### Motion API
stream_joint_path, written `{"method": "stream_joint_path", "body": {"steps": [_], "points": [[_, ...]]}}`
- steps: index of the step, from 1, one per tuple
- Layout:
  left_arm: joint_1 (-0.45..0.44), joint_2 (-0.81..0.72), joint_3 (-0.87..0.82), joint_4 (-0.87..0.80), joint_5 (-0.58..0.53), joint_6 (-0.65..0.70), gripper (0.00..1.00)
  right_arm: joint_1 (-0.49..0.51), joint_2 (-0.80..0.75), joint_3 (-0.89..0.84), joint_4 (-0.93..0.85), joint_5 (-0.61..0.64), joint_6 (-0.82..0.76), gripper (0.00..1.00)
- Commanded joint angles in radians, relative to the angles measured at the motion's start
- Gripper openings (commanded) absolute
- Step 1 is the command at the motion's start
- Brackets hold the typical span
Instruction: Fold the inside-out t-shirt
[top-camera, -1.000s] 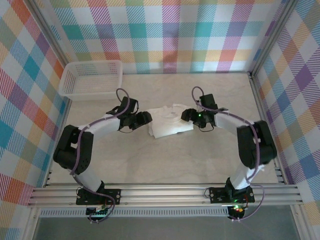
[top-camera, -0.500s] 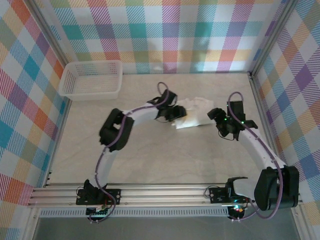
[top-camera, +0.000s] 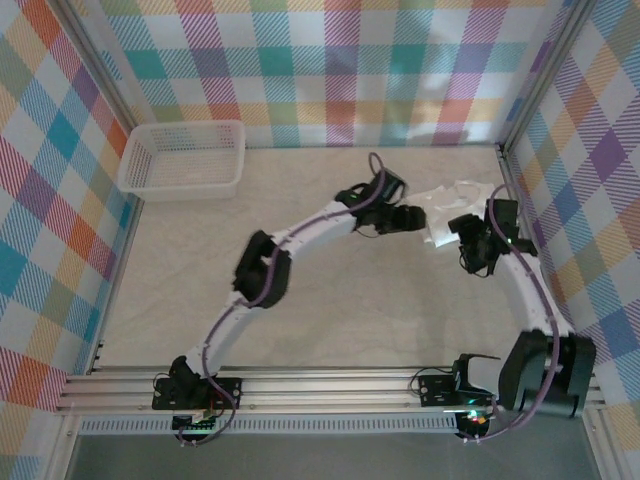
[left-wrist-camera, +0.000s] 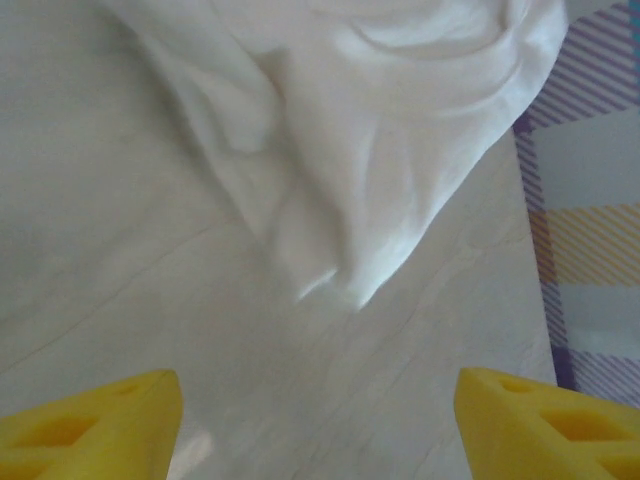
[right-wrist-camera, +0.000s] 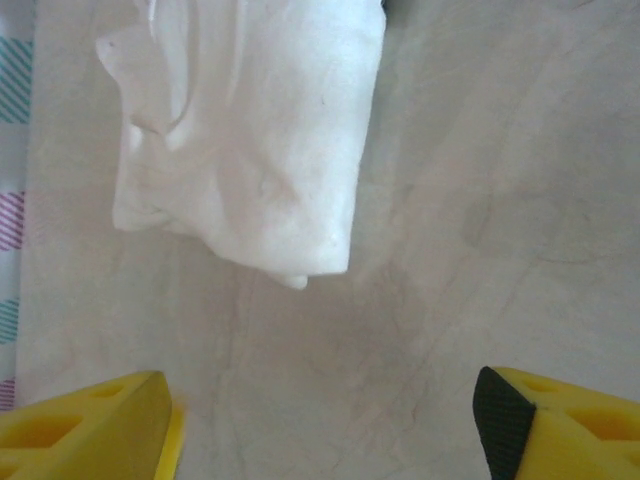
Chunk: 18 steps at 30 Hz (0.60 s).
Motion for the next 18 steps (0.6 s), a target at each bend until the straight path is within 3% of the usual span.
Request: {"method": "stream_joint_path", "body": {"steps": [1, 5, 10, 14, 18], "points": [[0.093, -0.367, -0.319, 0.155, -0.033, 0.093, 0.72, -0.007, 0.141, 0.083, 0.112, -0.039, -0.063, 0.76], [0.124, -0.661, -0.643, 0.148, -0.124, 0.156, 0.74, -0.012, 0.331, 0.164, 0.186, -0.057, -0.054, 0.65], [0.138, -0.917, -0.903, 0.124, -0.214, 0.148, 0.76, -0.012, 0.543, 0.269, 0.223, -0.085, -0.009, 0.61], [0.144, -1.033, -1.039, 0.114, -0.279, 0.142, 0.78, -0.012, 0.657, 0.383, 0.206, -0.043, -0.014, 0.57], [0.147, -1.104, -1.134, 0.091, -0.274, 0.140, 0.77, -0.014, 0.783, 0.538, 0.135, 0.004, -0.026, 0.57]]}}
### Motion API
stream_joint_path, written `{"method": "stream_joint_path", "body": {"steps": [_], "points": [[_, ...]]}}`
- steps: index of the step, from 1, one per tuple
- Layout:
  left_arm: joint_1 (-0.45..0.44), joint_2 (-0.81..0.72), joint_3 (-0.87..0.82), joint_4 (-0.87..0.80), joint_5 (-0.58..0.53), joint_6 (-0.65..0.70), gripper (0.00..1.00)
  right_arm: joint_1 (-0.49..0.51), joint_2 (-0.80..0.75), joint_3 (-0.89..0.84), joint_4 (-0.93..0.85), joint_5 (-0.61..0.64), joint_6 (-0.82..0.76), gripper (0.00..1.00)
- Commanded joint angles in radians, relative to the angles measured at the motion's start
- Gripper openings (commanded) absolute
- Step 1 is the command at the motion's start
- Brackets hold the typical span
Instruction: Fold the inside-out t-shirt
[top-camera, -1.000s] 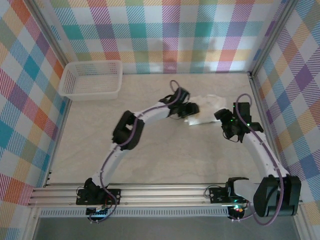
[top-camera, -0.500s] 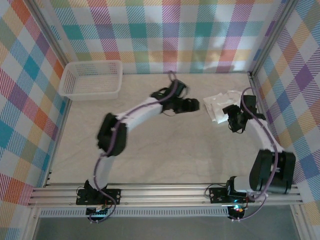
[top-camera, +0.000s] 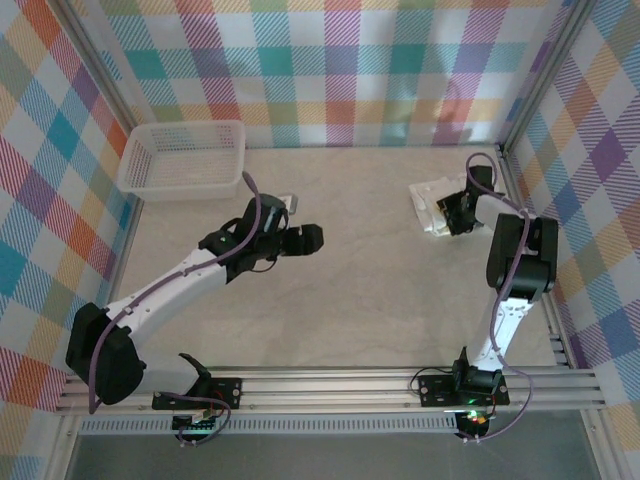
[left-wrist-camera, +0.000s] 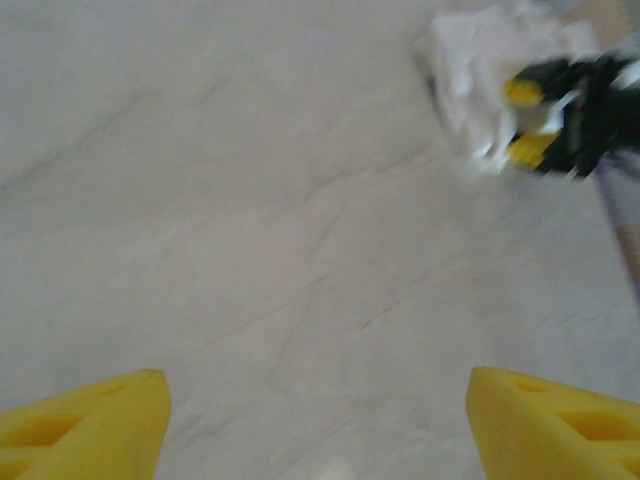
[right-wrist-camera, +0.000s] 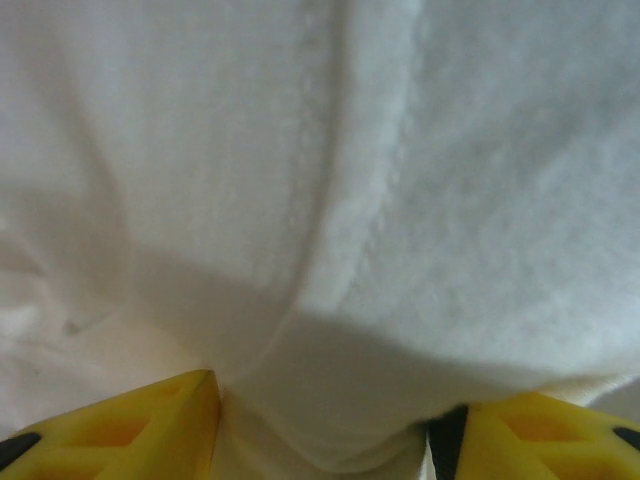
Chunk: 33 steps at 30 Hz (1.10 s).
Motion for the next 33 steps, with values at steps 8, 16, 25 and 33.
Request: {"method": "stream_joint_path", "body": {"steps": [8, 16, 25, 33], "points": [[0.009, -0.243, -0.216, -0.024, -0.100, -0.051, 0.78, -0.023, 0.346, 0.543, -0.178, 0.098, -0.045, 0.58], [0.010, -0.322, -0.250, 0.005, -0.200, 0.113, 0.93, -0.025, 0.622, 1.163, -0.452, 0.035, -0.261, 0.66], [0.037, -0.331, -0.333, 0.194, -0.682, 0.410, 1.00, -0.003, 0.091, 0.646, -0.266, -0.077, -0.493, 0.78], [0.273, -0.350, -0.573, 0.512, -0.770, 0.426, 1.00, 0.016, -0.602, -0.197, 0.097, 0.076, -0.676, 0.92]]}}
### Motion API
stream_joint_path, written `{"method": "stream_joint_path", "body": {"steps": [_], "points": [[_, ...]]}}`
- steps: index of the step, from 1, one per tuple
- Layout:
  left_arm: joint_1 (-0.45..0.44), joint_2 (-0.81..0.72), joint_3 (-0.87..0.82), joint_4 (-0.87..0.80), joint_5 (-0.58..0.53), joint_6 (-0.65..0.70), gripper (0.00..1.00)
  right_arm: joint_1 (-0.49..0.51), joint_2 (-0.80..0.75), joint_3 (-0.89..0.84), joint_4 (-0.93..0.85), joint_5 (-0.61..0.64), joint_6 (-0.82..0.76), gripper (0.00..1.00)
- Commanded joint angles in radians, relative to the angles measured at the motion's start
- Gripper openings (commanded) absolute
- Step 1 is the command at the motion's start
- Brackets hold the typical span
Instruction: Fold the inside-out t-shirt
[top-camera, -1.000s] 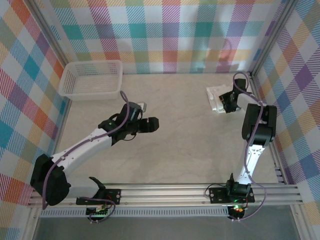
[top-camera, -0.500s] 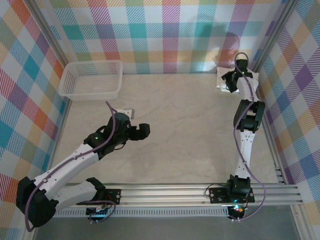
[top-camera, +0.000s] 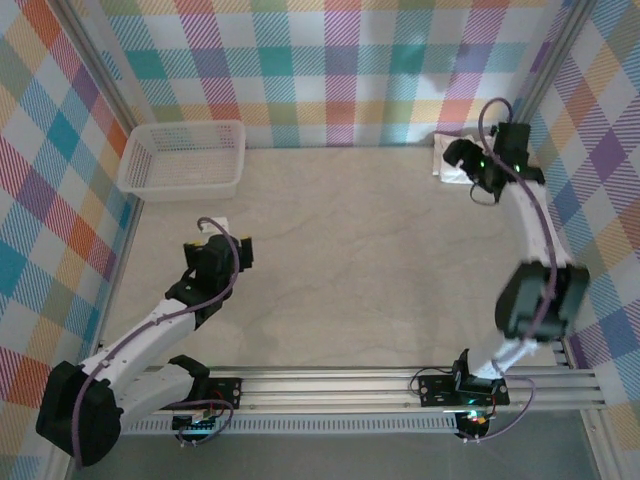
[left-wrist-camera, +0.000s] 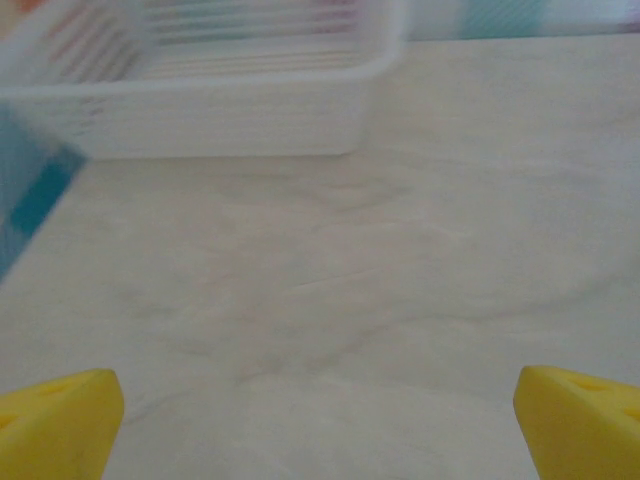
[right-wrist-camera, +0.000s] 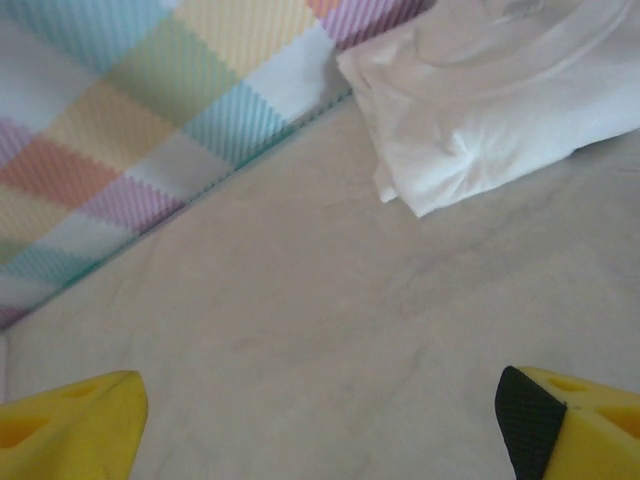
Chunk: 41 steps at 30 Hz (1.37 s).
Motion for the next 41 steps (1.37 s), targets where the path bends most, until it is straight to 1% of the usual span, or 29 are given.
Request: {"method": "stream_joint_path", "body": {"steps": [1, 3, 5, 7, 8, 10, 11, 12, 13, 14, 15, 16, 17, 18, 19, 20, 21, 22, 23, 32, 35, 41], "points": [[0.078, -0.010, -0.080, 0.209, -0.055, 0.049, 1.00, 0.013, -0.213, -0.368, 0.291, 0.133, -0.123, 0.93], [0.123, 0.008, -0.141, 0.320, -0.011, 0.079, 1.00, 0.037, -0.323, -0.640, 0.538, 0.233, -0.193, 0.96], [0.173, 0.036, -0.217, 0.479, 0.072, 0.112, 1.00, 0.058, -0.339, -0.777, 0.639, 0.295, -0.253, 0.98], [0.250, 0.089, -0.252, 0.576, 0.166, 0.104, 1.00, 0.059, -0.296, -0.834, 0.678, 0.277, -0.256, 0.99], [0.283, 0.131, -0.256, 0.614, 0.212, 0.104, 1.00, 0.060, -0.257, -0.862, 0.745, 0.250, -0.248, 0.99], [0.337, 0.217, -0.264, 0.730, 0.311, 0.089, 1.00, 0.065, -0.164, -0.935, 0.946, 0.192, -0.251, 0.99], [0.356, 0.267, -0.262, 0.795, 0.378, 0.073, 1.00, 0.091, -0.134, -0.900, 0.939, 0.231, -0.281, 1.00], [0.362, 0.324, -0.252, 0.853, 0.426, 0.066, 1.00, 0.117, -0.103, -0.905, 0.985, 0.284, -0.325, 1.00], [0.360, 0.376, -0.230, 0.871, 0.470, 0.087, 1.00, 0.125, -0.043, -0.928, 1.105, 0.249, -0.347, 1.00], [0.359, 0.420, -0.209, 0.873, 0.488, 0.098, 1.00, 0.133, -0.011, -0.929, 1.164, 0.206, -0.378, 1.00], [0.360, 0.478, -0.192, 0.898, 0.492, 0.098, 1.00, 0.133, -0.014, -0.935, 1.141, 0.146, -0.397, 1.00], [0.362, 0.555, -0.181, 0.940, 0.496, 0.098, 1.00, 0.121, 0.018, -0.971, 1.247, 0.133, -0.391, 1.00], [0.361, 0.606, -0.164, 0.994, 0.502, 0.114, 1.00, 0.122, 0.026, -0.991, 1.306, 0.165, -0.381, 1.00], [0.363, 0.566, -0.102, 0.799, 0.527, 0.112, 1.00, 0.118, 0.005, -0.980, 1.242, 0.175, -0.370, 1.00], [0.362, 0.581, -0.103, 0.829, 0.544, 0.124, 1.00, 0.120, 0.018, -0.988, 1.283, 0.176, -0.372, 1.00], [0.362, 0.587, -0.116, 0.867, 0.547, 0.128, 1.00, 0.121, 0.017, -0.987, 1.278, 0.181, -0.374, 1.00], [0.361, 0.571, -0.098, 0.796, 0.542, 0.122, 1.00, 0.128, 0.008, -0.985, 1.259, 0.193, -0.376, 1.00], [0.362, 0.582, -0.108, 0.840, 0.541, 0.123, 1.00, 0.129, 0.013, -0.985, 1.272, 0.193, -0.377, 1.00], [0.362, 0.575, -0.101, 0.810, 0.540, 0.123, 1.00, 0.129, 0.011, -0.985, 1.267, 0.191, -0.377, 1.00], [0.361, 0.575, -0.101, 0.816, 0.546, 0.126, 1.00, 0.130, 0.010, -0.984, 1.265, 0.187, -0.380, 1.00], [0.361, 0.575, -0.101, 0.816, 0.548, 0.127, 1.00, 0.129, 0.014, -0.967, 1.236, 0.138, -0.400, 1.00], [0.361, 0.575, -0.101, 0.816, 0.547, 0.127, 1.00, 0.129, 0.008, -0.975, 1.245, 0.139, -0.402, 1.00]]}}
